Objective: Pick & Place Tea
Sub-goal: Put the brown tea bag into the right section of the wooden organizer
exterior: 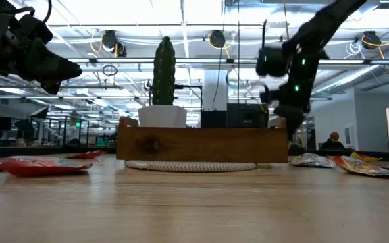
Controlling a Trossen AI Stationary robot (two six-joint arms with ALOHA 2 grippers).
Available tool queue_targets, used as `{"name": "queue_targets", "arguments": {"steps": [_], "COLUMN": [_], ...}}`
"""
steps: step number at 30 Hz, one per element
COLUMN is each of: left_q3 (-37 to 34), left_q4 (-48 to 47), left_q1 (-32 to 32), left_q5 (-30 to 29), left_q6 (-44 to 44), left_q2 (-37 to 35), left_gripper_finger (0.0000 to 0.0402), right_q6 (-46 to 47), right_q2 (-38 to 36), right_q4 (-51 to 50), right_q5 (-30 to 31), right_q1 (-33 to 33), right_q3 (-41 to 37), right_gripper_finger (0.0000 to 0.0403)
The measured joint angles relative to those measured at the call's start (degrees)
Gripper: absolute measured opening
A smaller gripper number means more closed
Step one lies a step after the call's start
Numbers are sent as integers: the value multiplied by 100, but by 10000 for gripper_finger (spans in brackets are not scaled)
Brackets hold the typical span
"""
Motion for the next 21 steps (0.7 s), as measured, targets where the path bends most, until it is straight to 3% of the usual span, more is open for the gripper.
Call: {"name": "queue_targets", "arguments": {"steps": [3, 9, 16, 21], "left_q3": [-1, -1, 0, 0], "left_q4": [0, 0, 0, 0], "left_q1": [-2, -2, -2, -2], "left_q5": [2, 2, 0, 1], "left_q6": [2, 1, 2, 2], "left_q2": [0, 0, 0, 1], "left_gripper_finger": [58, 58, 58, 58], "right_q6": [-577, -2274, -3313, -3852], "right_q2": [-408, -626, 327, 1309], "right_q4": [-80, -7, 122, -282], "right_q5": [262, 1648, 3156, 3446], "right_q1": [695, 2490, 3823, 4218], "right_q3": [88, 364, 902, 1560], "right_gripper_finger": [0, 0, 0, 0]}}
